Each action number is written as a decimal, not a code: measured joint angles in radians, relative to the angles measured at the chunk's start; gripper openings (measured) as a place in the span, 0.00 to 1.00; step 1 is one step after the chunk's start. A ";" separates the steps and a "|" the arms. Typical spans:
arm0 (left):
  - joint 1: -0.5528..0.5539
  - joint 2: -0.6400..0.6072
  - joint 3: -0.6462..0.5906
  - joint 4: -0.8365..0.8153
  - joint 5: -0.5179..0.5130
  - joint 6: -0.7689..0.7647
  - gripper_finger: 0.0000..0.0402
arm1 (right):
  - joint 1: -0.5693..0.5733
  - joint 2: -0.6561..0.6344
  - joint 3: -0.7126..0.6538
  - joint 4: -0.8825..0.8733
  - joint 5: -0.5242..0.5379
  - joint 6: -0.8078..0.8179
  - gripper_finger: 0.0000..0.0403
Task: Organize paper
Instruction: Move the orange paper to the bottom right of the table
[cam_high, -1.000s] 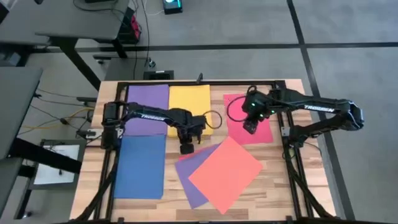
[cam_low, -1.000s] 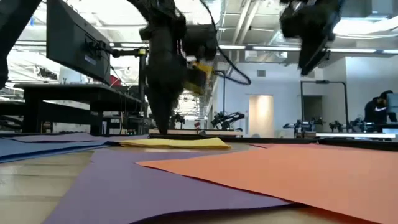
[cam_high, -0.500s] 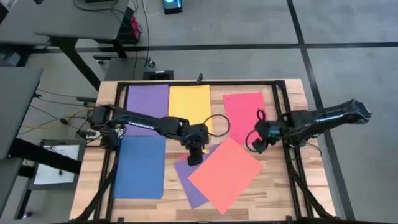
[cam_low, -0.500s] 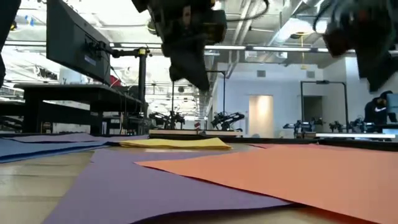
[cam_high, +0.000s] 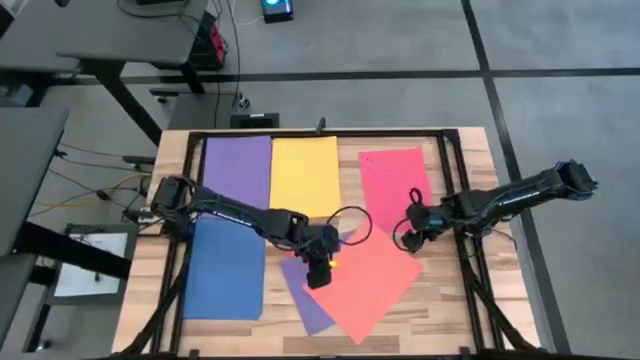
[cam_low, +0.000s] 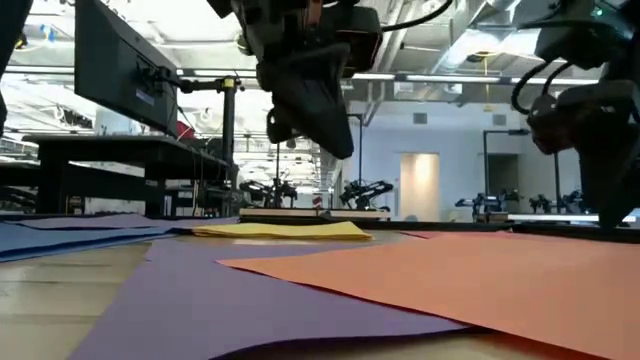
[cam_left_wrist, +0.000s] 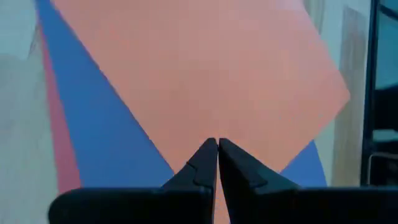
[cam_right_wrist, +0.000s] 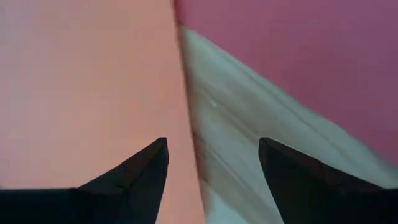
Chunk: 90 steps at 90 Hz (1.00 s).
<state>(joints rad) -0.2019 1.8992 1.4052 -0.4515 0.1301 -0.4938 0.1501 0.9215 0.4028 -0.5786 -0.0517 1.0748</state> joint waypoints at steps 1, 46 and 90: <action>-0.001 0.000 0.000 0.001 0.000 -0.007 0.00 | 0.000 0.000 -0.002 0.006 0.000 -0.005 0.59; -0.022 0.102 0.003 0.335 -0.091 -0.176 0.00 | 0.044 0.055 -0.158 0.333 -0.011 -0.057 0.60; -0.022 0.310 0.040 0.429 0.027 -0.328 0.00 | 0.198 0.135 -0.163 0.561 -0.114 -0.014 0.59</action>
<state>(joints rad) -0.2239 2.2094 1.4453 -0.0229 0.1567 -0.8221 0.3481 1.0569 0.2394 -0.0178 -0.1658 1.0611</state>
